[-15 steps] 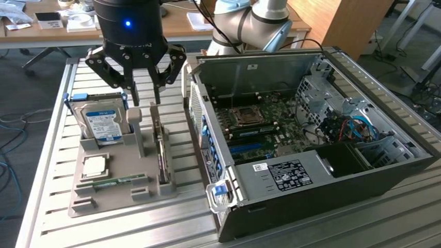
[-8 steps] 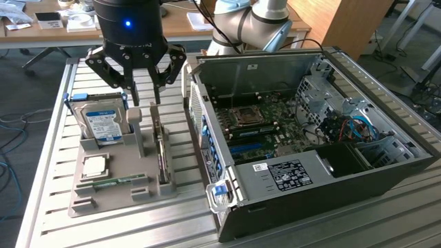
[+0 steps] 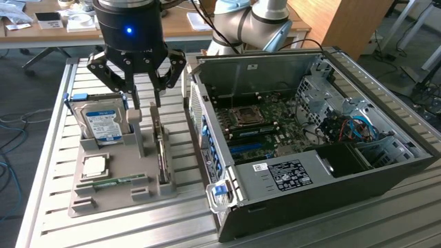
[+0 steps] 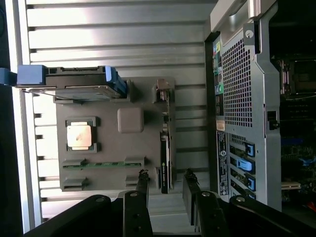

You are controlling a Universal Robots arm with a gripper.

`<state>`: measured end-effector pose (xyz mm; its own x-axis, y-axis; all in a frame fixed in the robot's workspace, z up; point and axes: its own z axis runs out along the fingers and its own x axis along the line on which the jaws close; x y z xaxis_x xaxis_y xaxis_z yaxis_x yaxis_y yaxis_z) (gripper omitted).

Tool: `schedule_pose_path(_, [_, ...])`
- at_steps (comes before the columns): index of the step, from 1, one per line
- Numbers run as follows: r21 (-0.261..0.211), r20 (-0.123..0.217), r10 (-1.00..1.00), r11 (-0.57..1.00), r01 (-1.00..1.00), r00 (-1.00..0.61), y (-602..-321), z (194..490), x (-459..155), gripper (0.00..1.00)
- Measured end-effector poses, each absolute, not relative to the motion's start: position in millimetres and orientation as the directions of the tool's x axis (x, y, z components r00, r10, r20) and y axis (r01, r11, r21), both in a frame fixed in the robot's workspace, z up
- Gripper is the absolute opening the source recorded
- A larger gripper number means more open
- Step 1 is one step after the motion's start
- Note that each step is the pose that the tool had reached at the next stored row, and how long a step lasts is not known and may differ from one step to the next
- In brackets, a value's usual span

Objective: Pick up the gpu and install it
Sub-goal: 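Pick up the gpu and move the gpu toward the slot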

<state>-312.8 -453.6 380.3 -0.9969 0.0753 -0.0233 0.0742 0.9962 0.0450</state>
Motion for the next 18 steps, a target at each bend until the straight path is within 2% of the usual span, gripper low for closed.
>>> schedule_pose_path(12, [0.045, -0.023, 0.075, 0.996, 0.074, -0.997, -454, 360, -313, 0.42])
schedule_pose_path(18, [0.045, -0.023, 0.075, 0.996, 0.074, -0.997, -454, 360, -313, 0.42])
